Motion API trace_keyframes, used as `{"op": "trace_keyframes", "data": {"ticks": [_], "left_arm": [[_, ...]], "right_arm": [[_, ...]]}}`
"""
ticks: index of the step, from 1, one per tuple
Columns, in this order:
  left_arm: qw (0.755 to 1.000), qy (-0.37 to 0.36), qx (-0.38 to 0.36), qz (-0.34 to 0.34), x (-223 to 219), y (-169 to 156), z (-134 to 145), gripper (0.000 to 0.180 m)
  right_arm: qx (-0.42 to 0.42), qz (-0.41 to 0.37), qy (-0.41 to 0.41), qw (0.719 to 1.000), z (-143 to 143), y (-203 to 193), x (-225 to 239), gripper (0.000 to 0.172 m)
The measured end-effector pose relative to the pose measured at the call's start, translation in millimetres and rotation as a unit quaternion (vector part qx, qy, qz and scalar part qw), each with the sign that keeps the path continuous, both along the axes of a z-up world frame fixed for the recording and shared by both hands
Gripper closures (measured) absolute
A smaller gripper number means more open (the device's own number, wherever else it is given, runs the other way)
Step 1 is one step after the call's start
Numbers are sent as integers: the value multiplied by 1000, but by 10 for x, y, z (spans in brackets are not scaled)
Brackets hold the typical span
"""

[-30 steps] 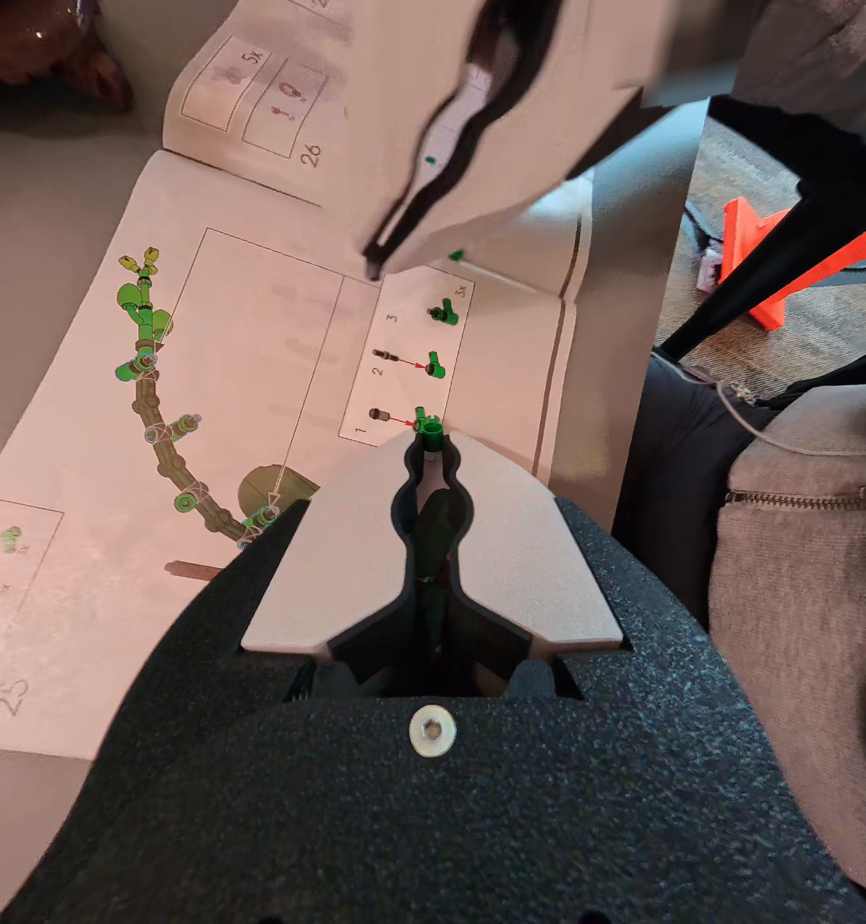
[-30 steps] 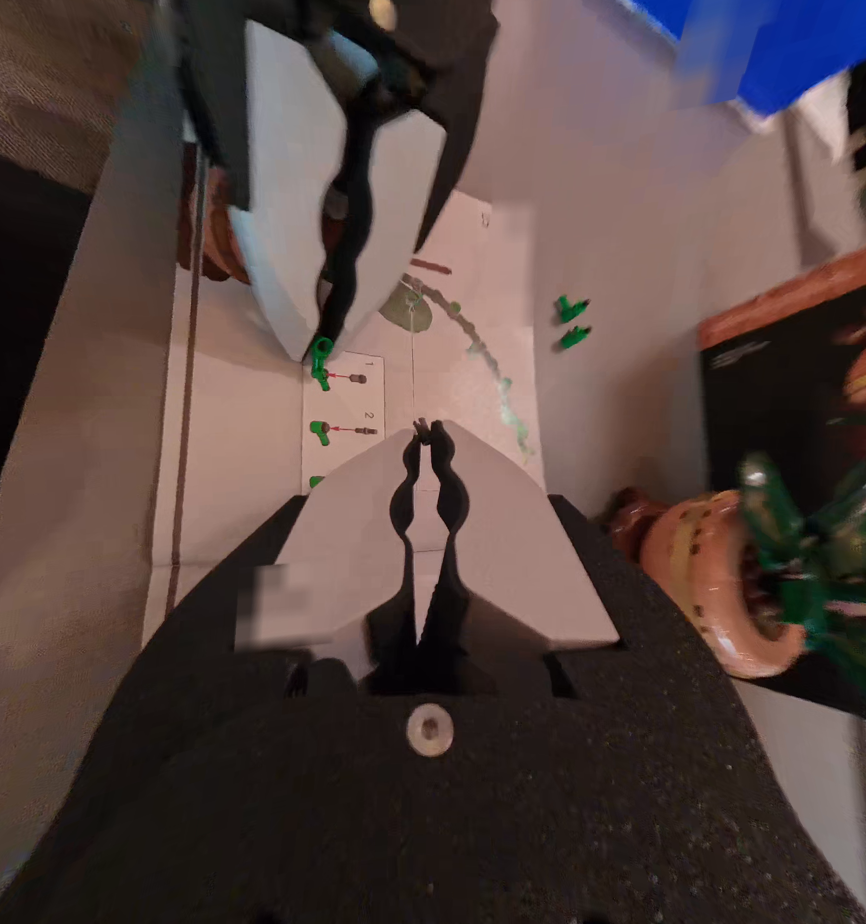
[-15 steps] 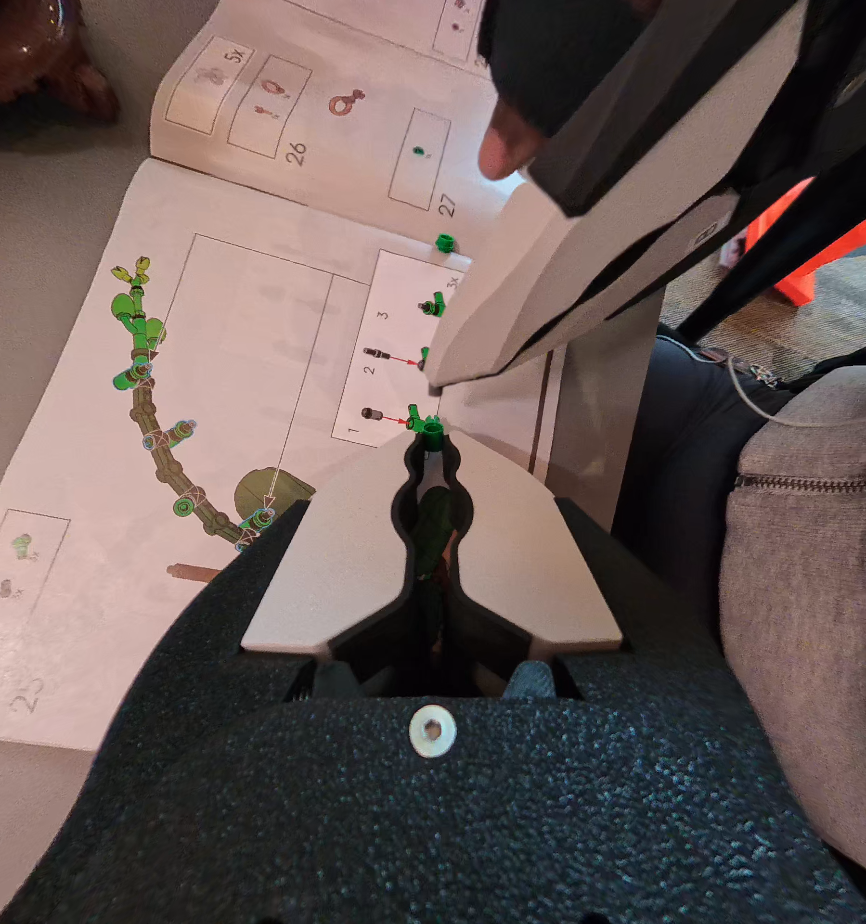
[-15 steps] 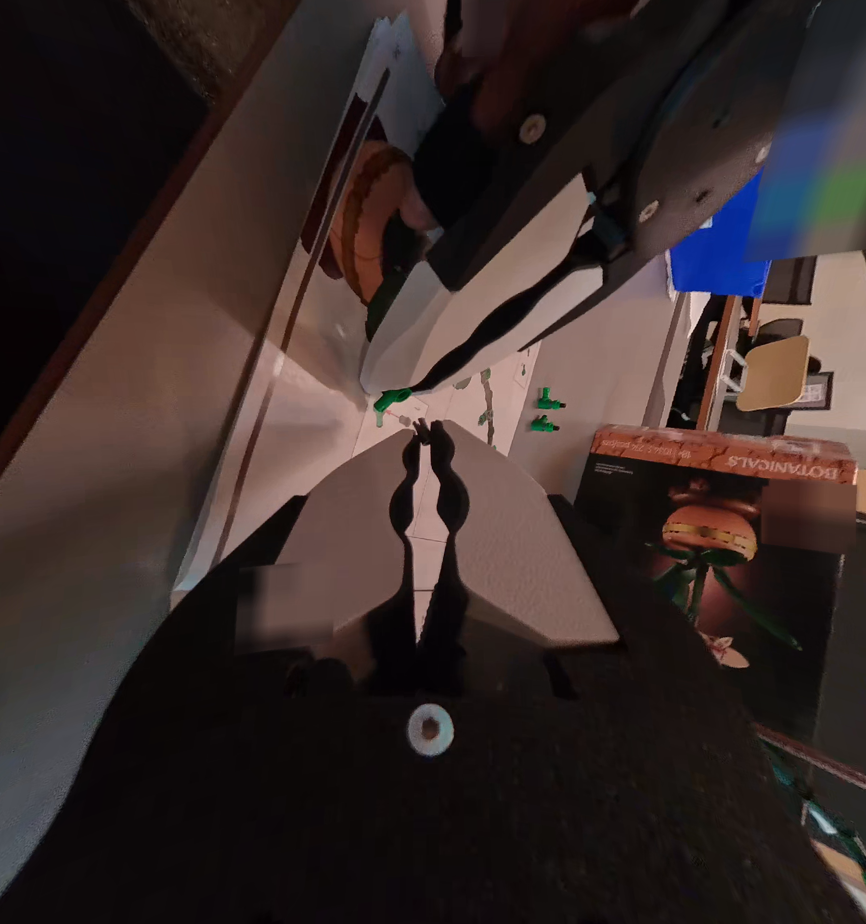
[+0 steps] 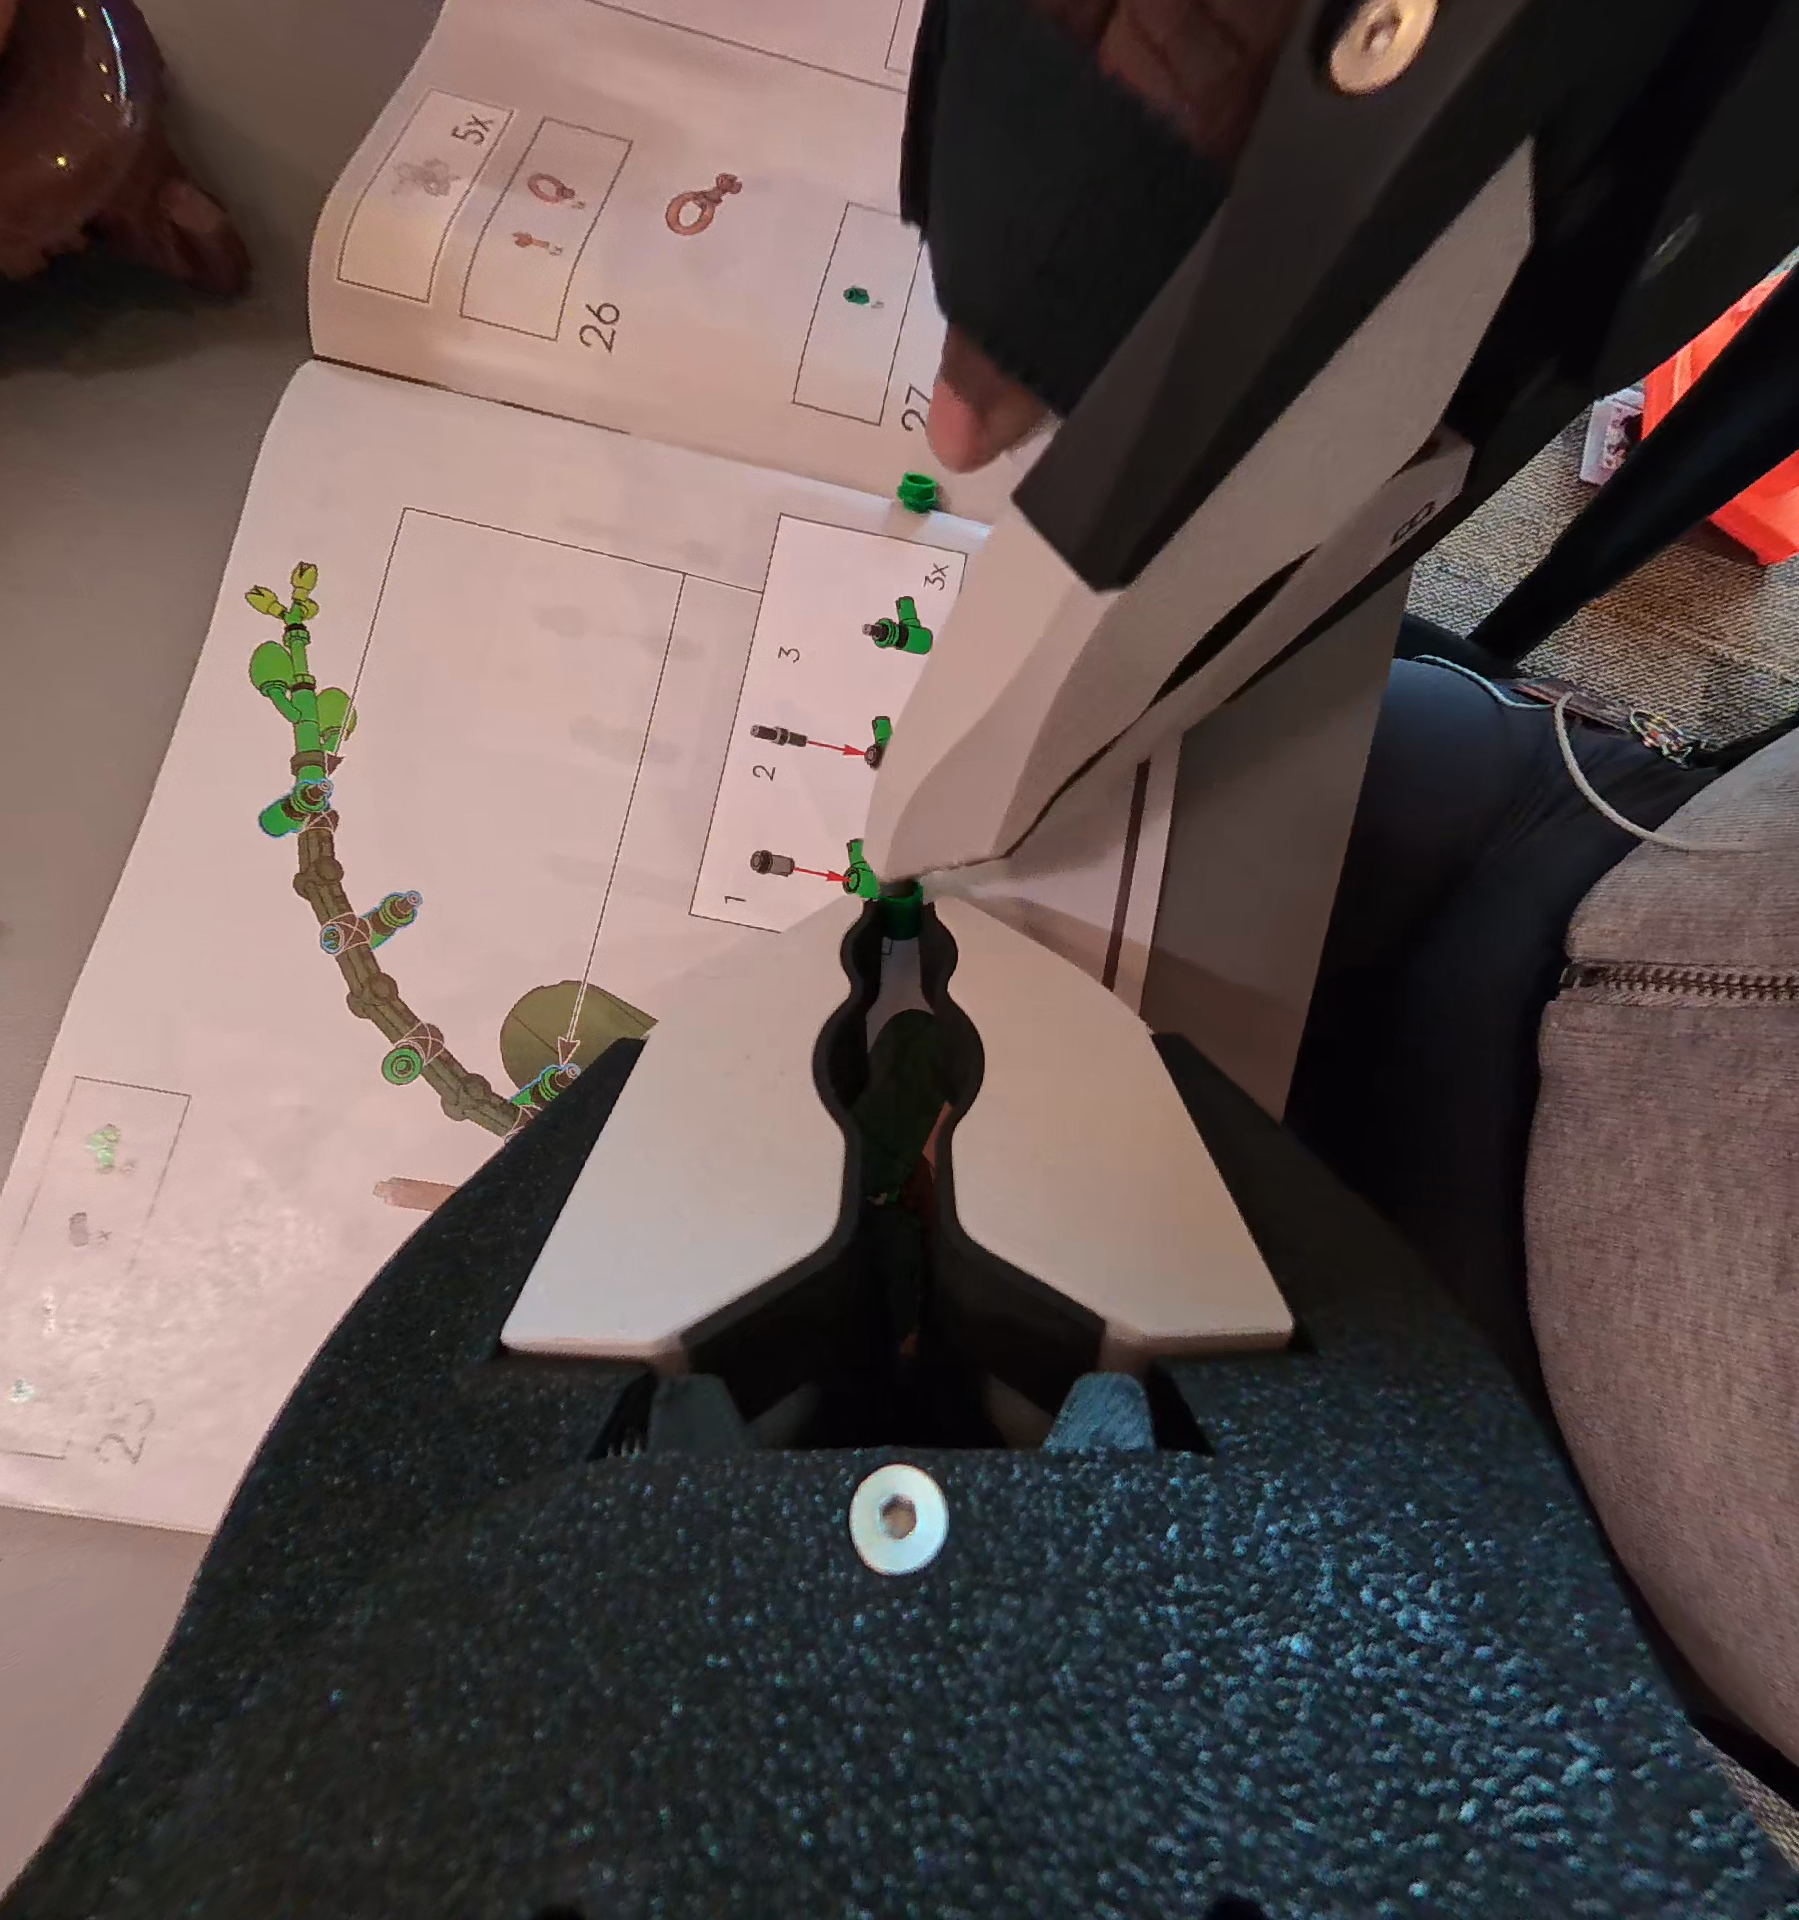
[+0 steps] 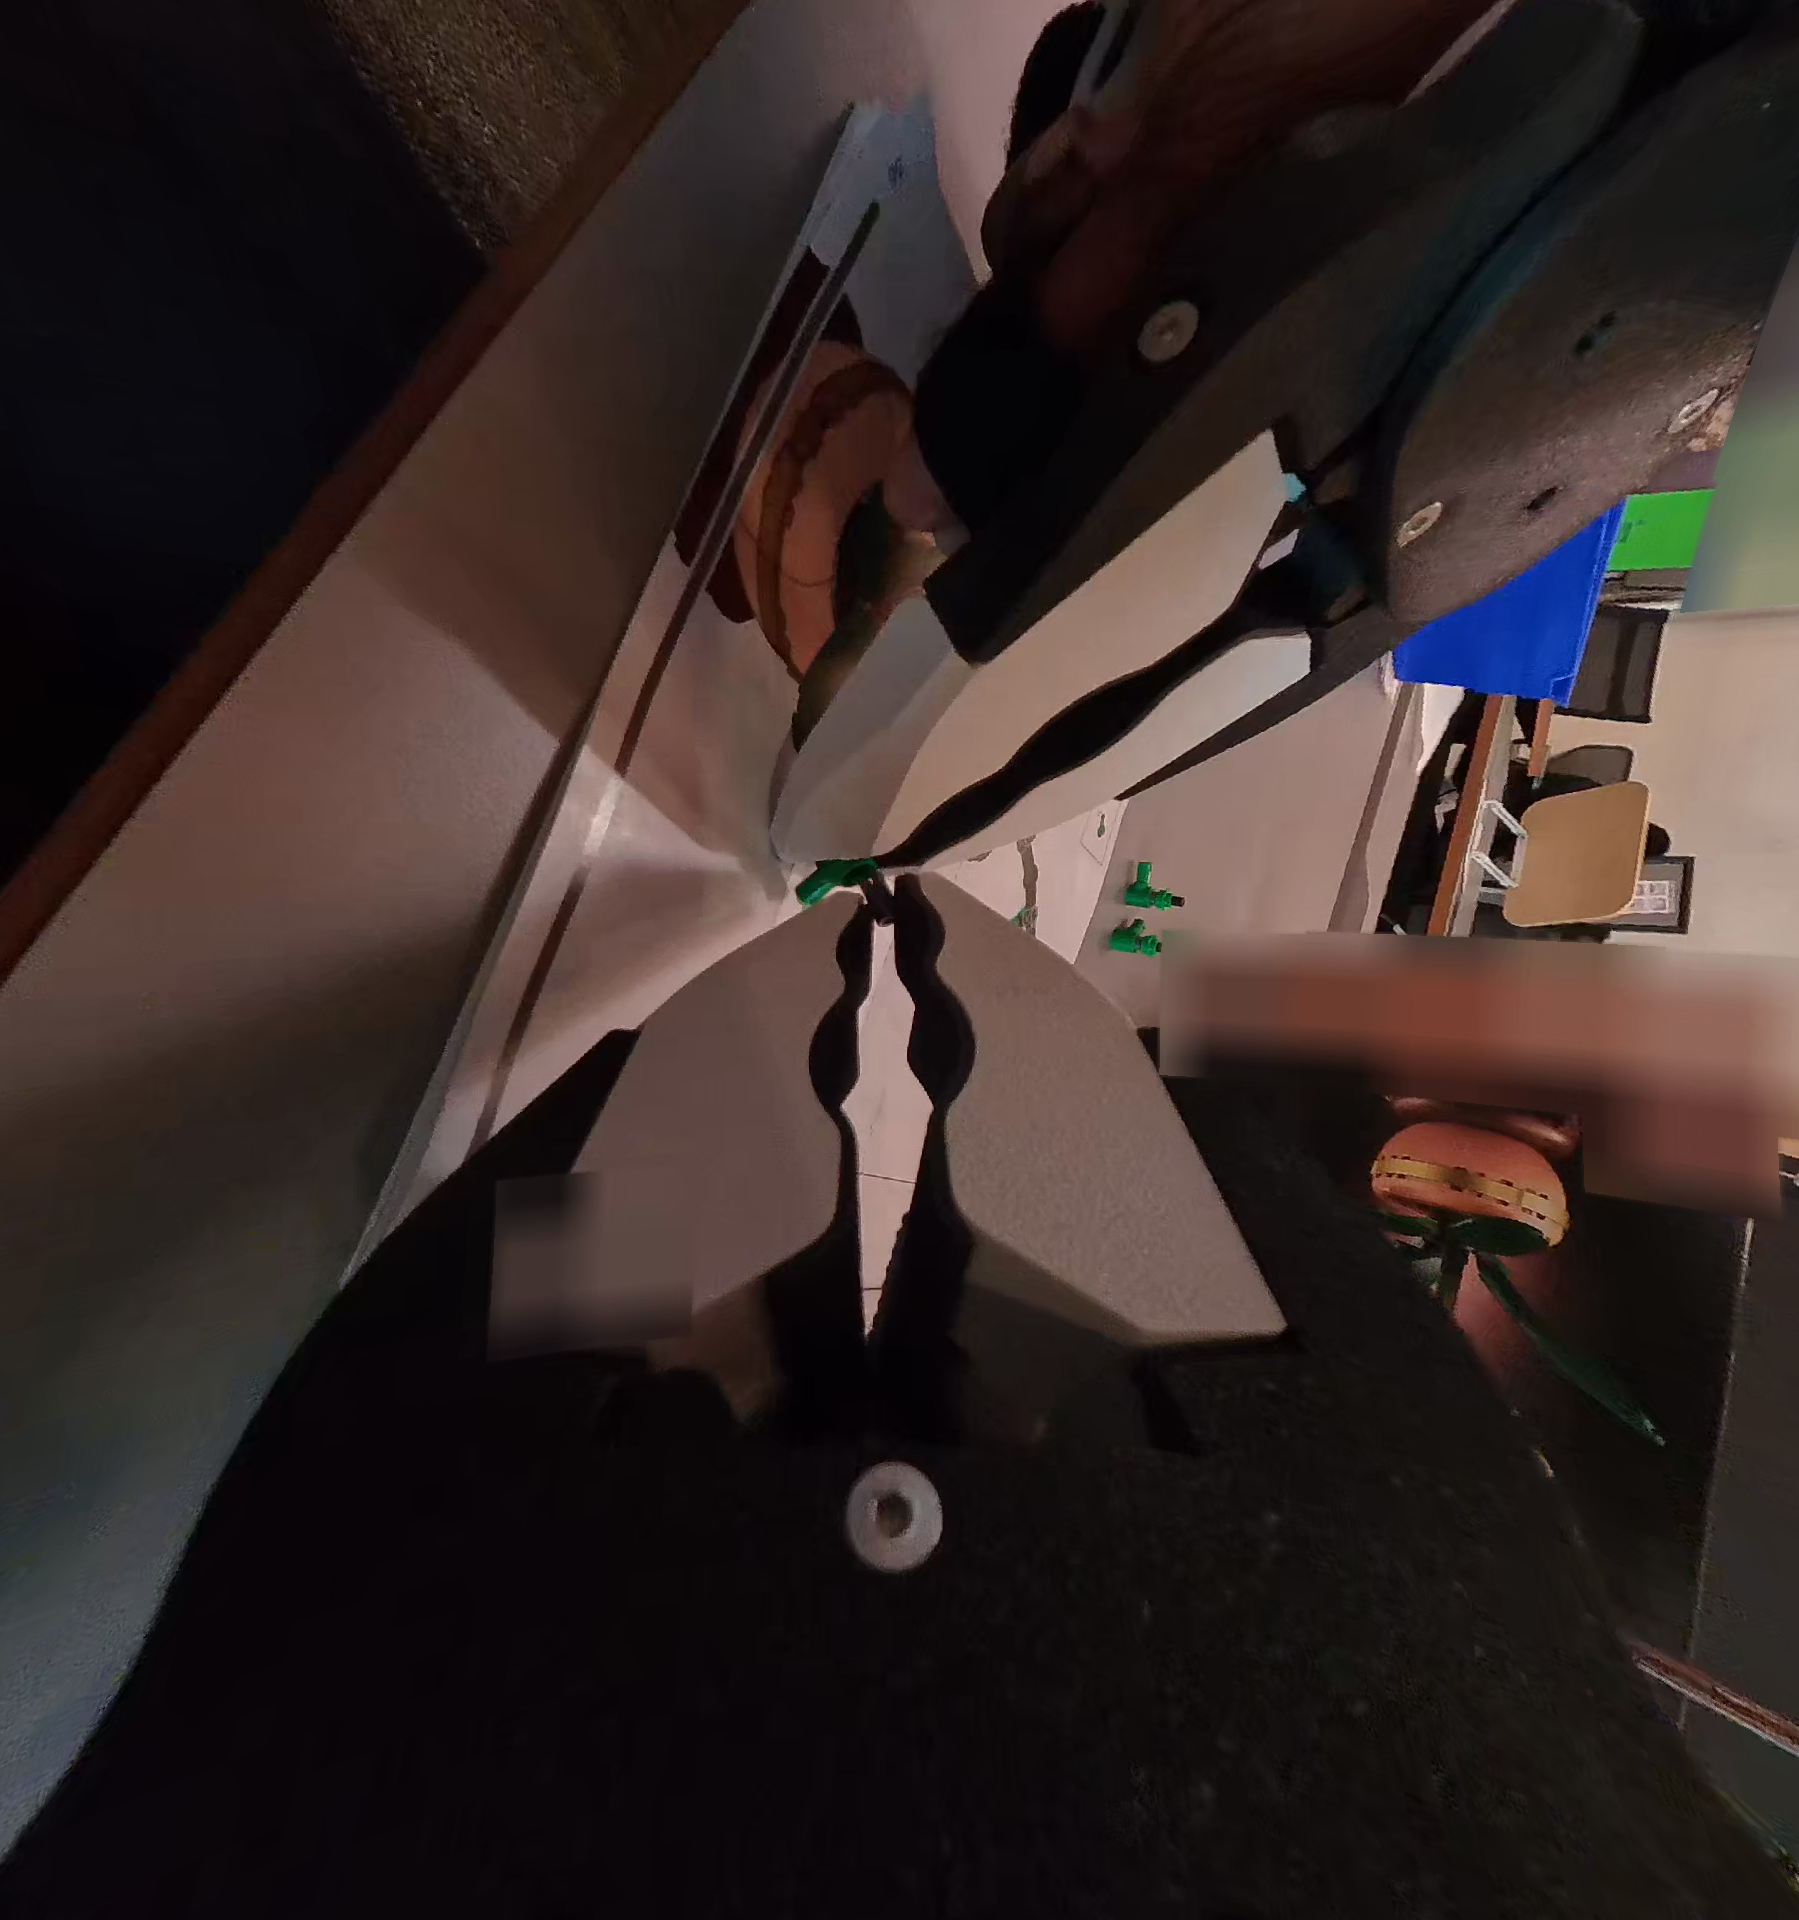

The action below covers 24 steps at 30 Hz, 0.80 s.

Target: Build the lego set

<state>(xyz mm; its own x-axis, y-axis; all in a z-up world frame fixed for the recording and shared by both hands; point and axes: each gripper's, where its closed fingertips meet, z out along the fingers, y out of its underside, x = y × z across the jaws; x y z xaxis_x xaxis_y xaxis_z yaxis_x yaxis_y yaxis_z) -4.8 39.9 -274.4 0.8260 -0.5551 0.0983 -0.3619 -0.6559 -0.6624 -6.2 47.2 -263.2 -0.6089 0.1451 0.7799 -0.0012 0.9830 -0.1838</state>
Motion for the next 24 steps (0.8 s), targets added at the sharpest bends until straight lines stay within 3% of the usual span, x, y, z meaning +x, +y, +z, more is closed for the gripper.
{"op": "trace_keyframes", "data": {"ticks": [17,24], "left_arm": [[1000,2,3,-5,0,1,-3,174],[1000,-22,9,-1,-2,4,3,174]], "right_arm": [[-11,14,-17,1000,-41,-10,17,168],[-100,-22,-21,995,-24,5,8,168]]}}
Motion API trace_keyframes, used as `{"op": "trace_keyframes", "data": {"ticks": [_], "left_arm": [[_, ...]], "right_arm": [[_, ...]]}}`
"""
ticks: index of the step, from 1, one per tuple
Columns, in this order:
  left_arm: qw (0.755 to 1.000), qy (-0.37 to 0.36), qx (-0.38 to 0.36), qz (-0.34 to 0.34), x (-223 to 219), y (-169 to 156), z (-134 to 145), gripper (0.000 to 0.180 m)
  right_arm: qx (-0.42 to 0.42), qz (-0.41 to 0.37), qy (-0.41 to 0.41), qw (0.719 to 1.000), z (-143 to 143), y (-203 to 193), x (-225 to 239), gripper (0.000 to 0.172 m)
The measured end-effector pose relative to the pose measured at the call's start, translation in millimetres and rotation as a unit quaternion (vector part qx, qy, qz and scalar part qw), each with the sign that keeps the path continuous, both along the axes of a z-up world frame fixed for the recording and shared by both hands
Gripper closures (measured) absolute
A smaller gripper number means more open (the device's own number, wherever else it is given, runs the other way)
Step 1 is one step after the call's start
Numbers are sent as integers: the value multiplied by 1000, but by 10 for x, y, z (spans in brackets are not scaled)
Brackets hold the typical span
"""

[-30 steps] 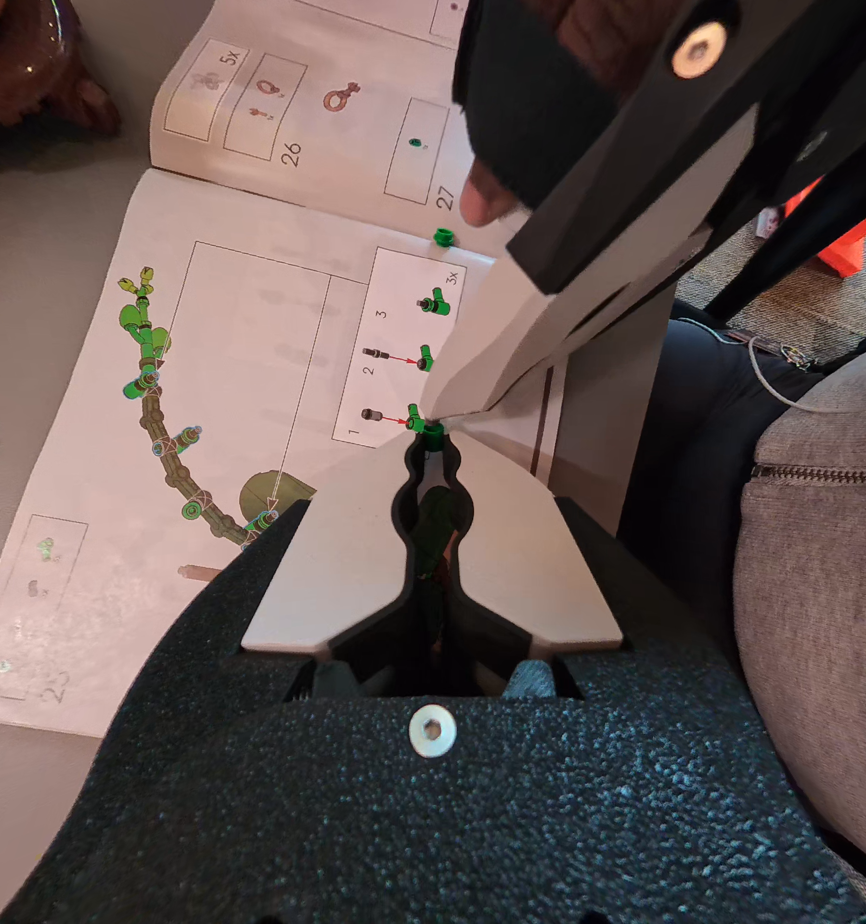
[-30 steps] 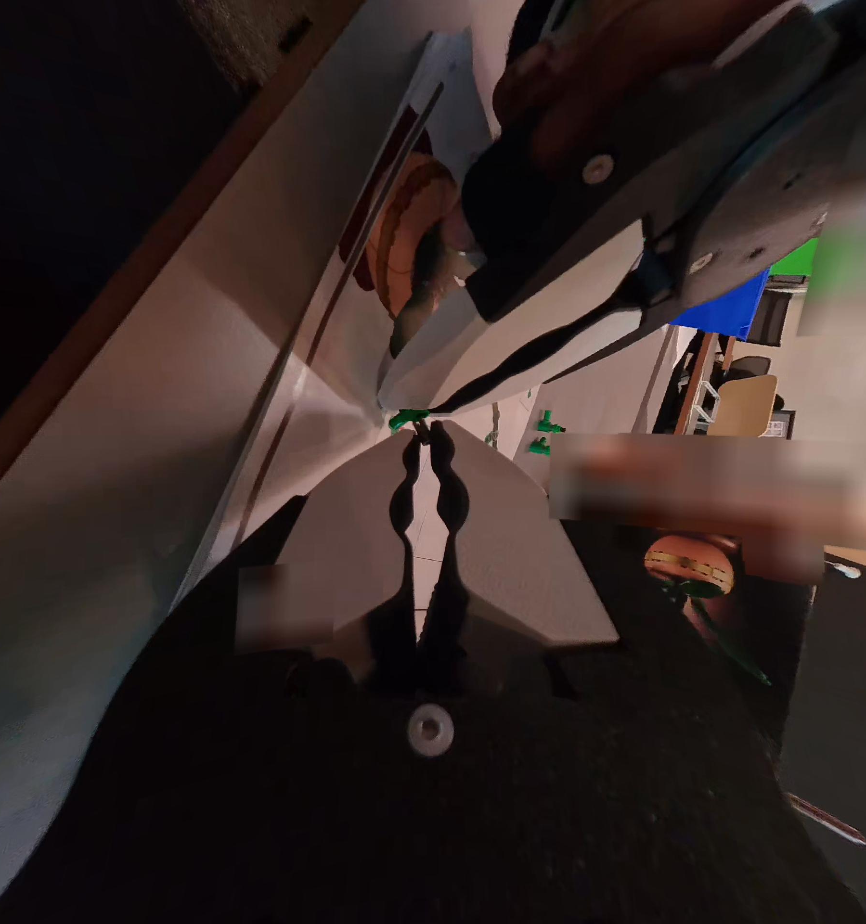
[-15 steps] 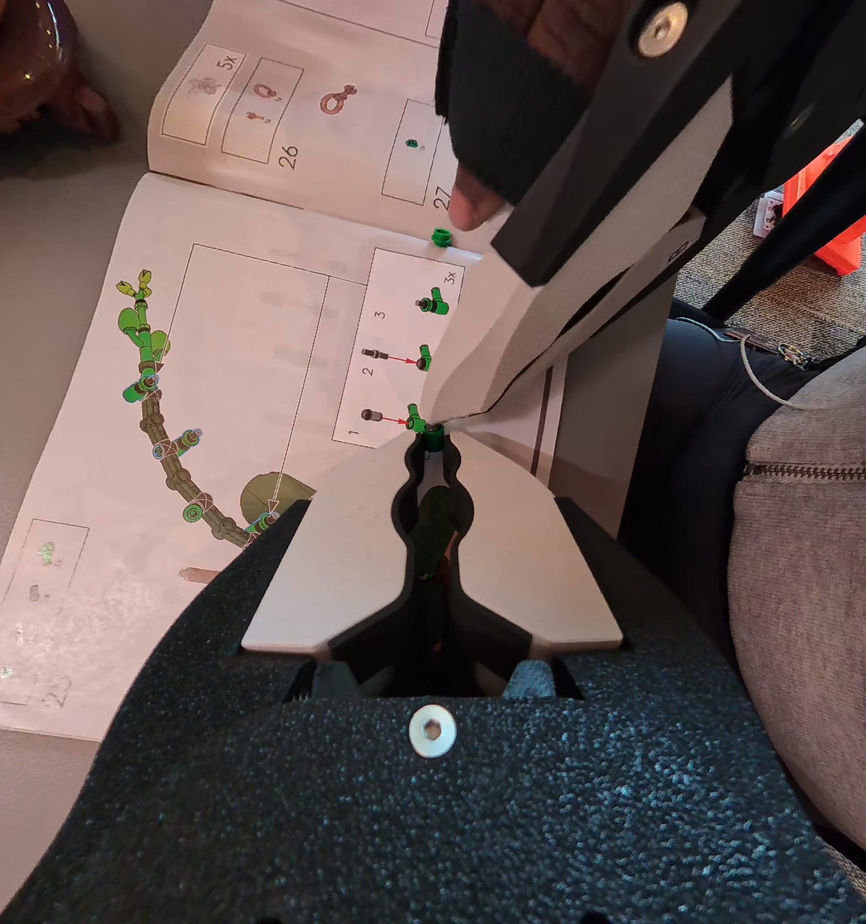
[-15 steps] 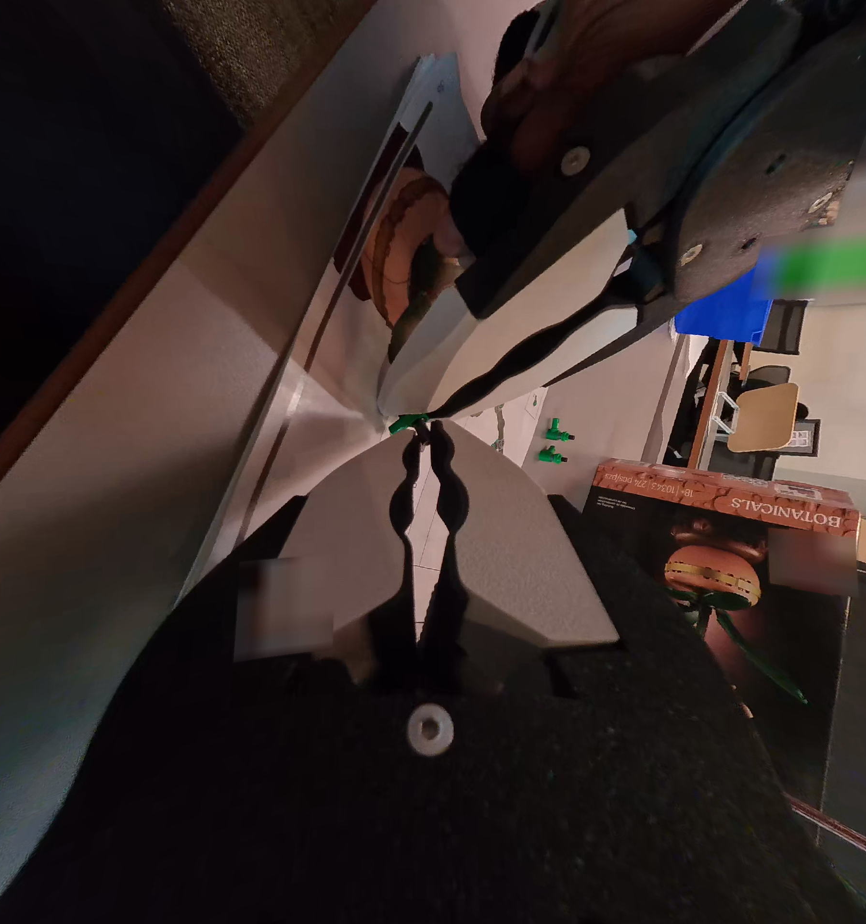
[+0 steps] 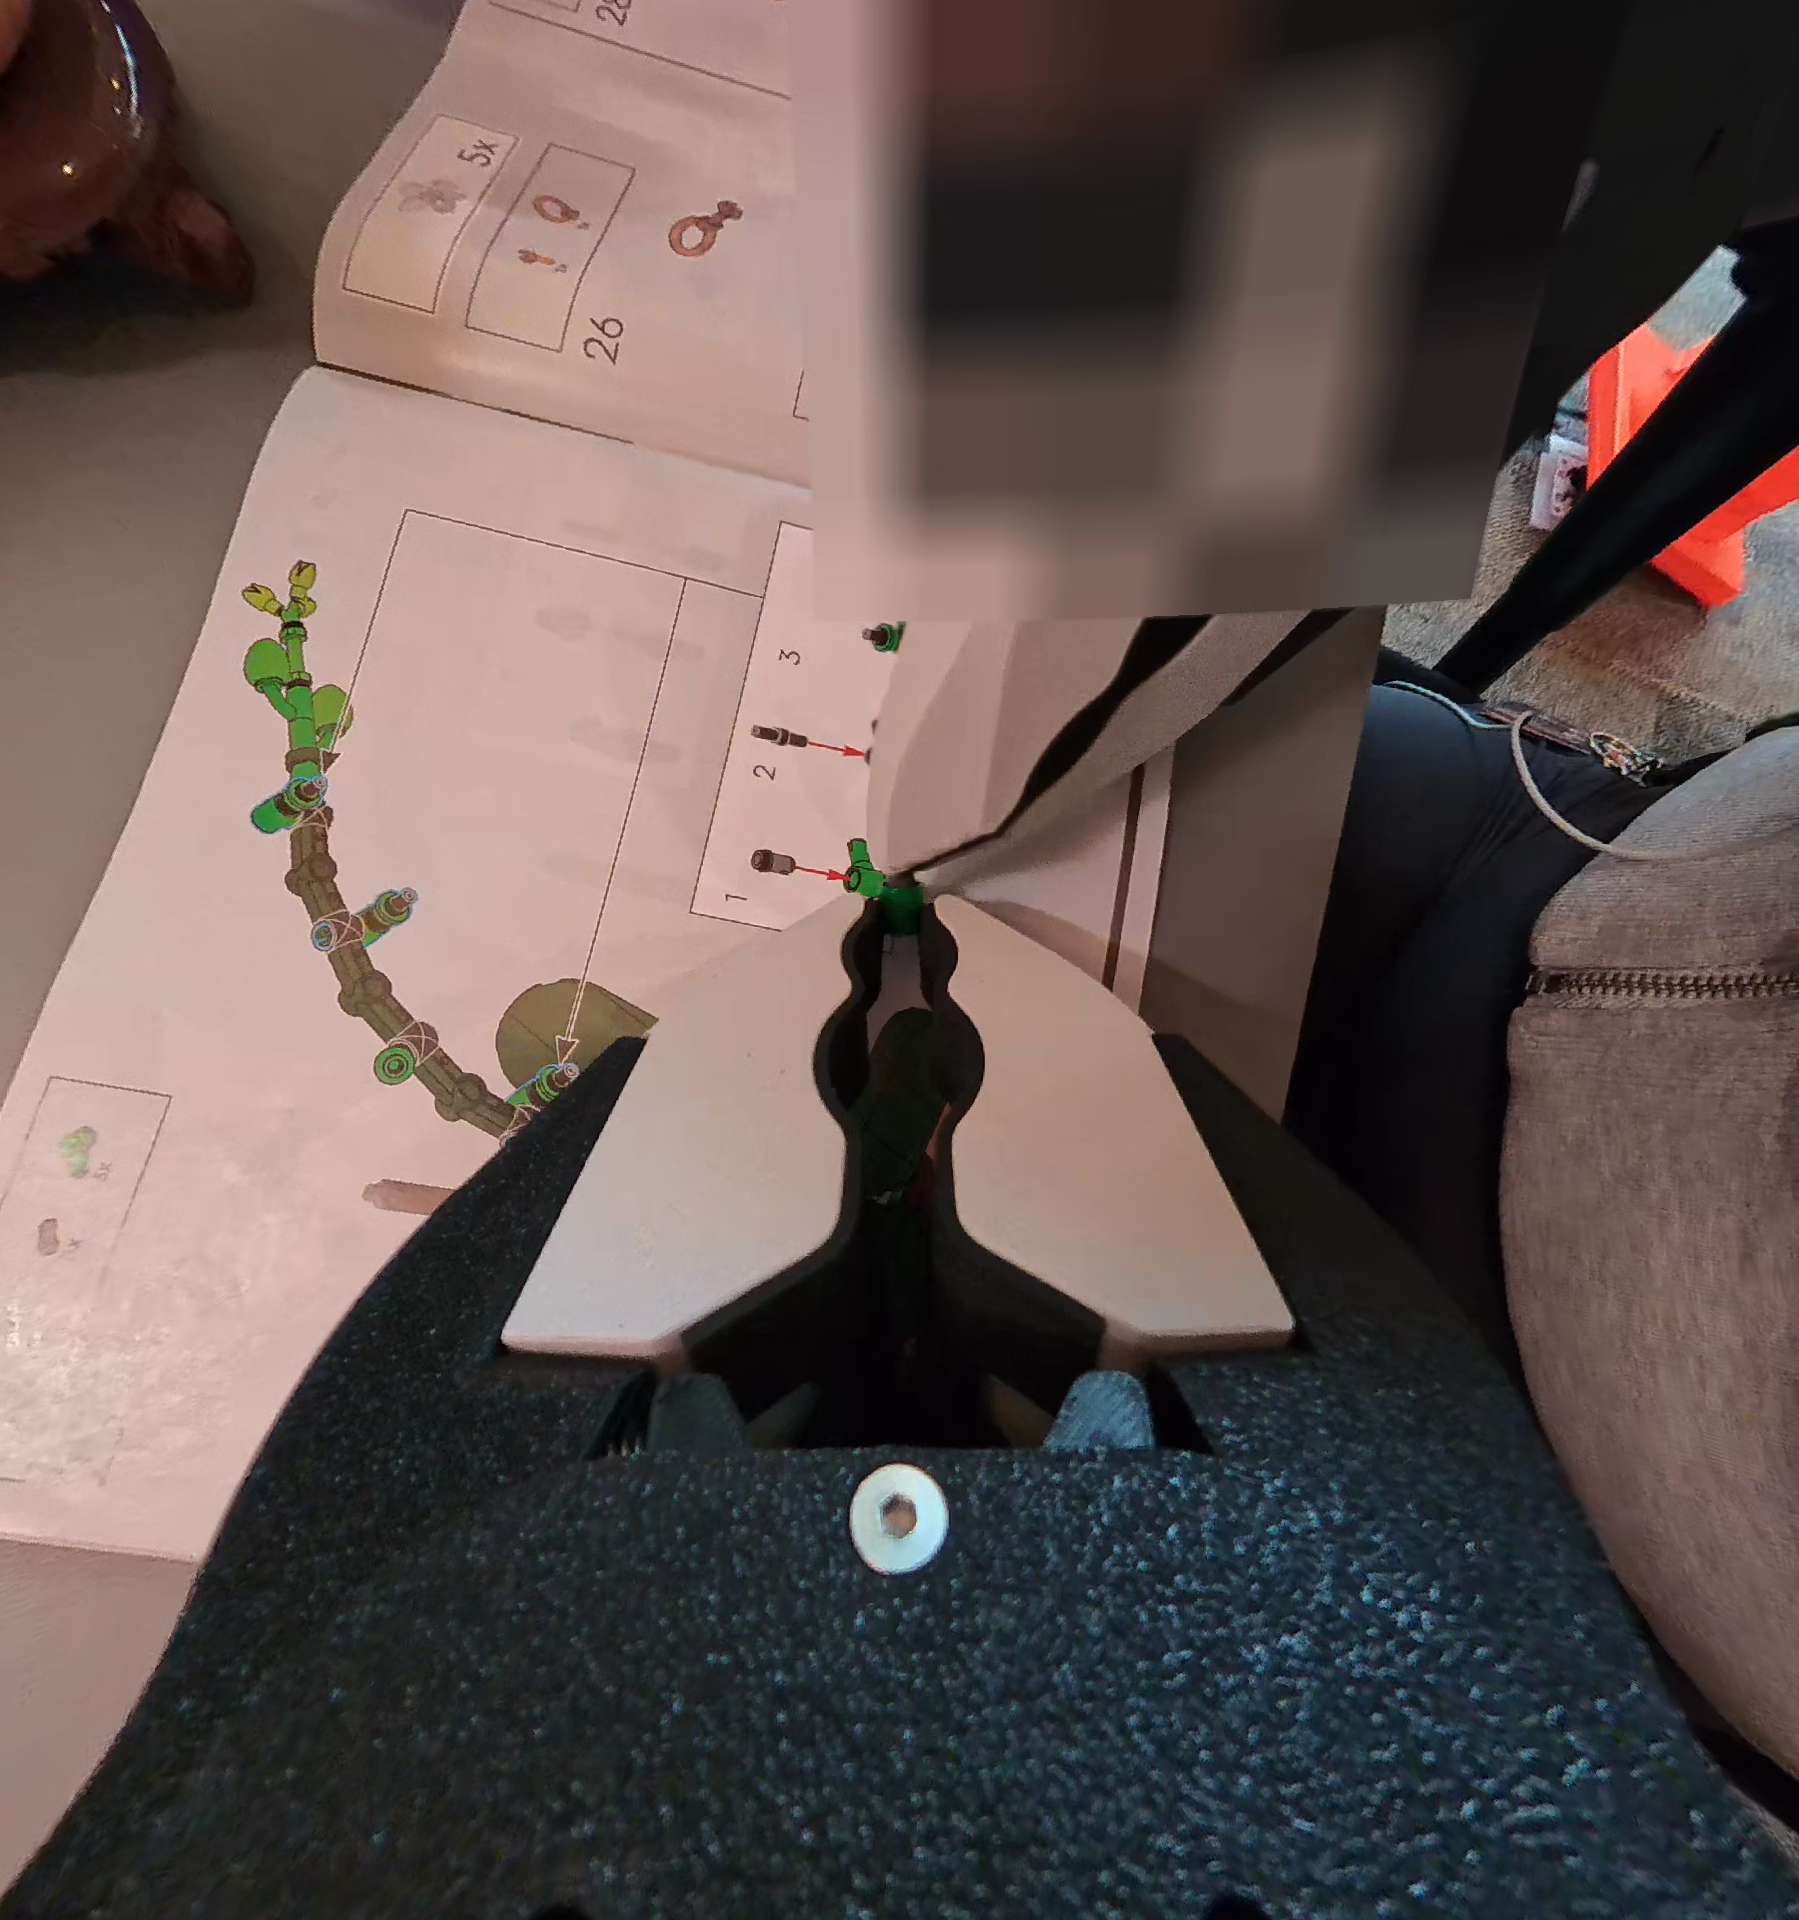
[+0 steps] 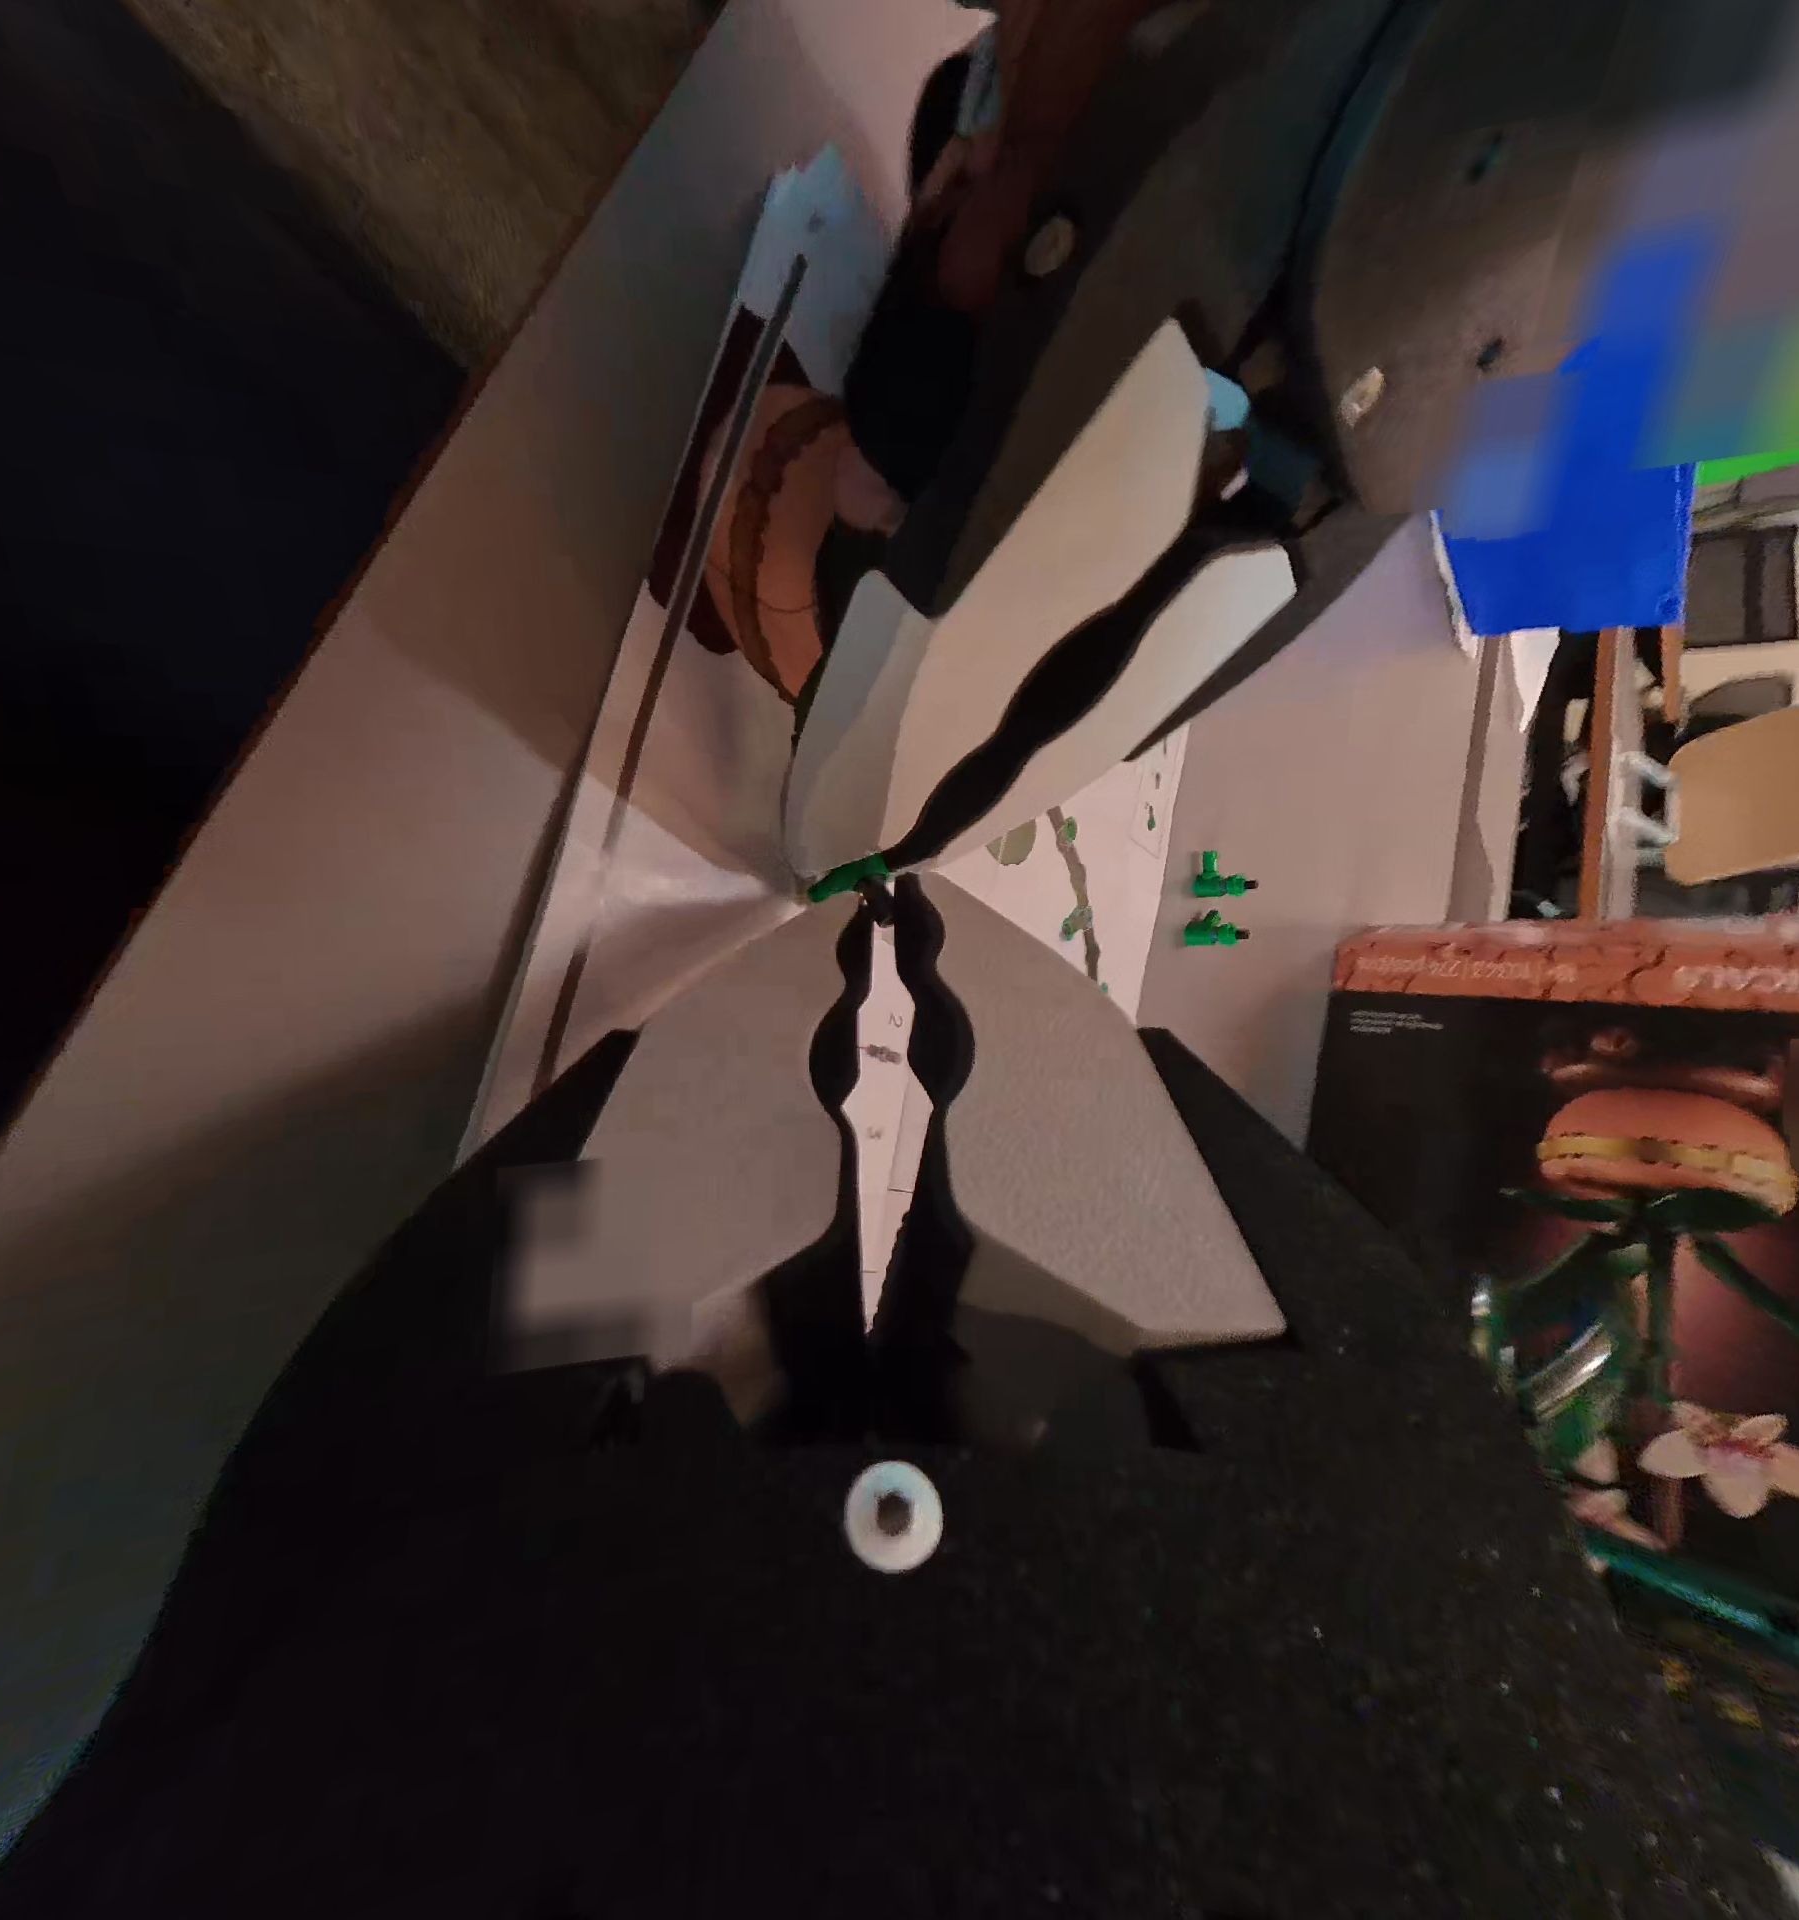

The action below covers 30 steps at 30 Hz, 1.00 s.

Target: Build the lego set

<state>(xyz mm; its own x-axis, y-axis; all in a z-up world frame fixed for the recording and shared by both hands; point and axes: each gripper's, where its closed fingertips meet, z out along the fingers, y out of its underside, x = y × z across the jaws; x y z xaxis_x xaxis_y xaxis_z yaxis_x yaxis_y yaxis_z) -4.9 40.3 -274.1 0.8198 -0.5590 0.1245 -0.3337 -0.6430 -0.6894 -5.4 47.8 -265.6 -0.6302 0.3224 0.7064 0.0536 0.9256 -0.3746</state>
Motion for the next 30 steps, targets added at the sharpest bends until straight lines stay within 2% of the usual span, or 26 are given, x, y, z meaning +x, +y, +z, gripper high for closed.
{"op": "trace_keyframes", "data": {"ticks": [4,7,16,23,30], "left_arm": [[1000,-9,13,-1,4,5,1,174],[1000,-2,13,-4,1,4,-2,174],[1000,-20,-3,8,8,2,9,174],[996,-77,-32,42,12,16,19,174],[992,-102,-43,58,15,17,23,175]], "right_arm": [[-84,-40,-10,996,7,-3,5,168],[-86,-39,-10,995,7,-8,4,168],[42,-41,31,998,-27,6,-31,168],[182,-63,122,974,-3,20,-42,168],[222,-71,143,962,2,3,-29,168]]}}
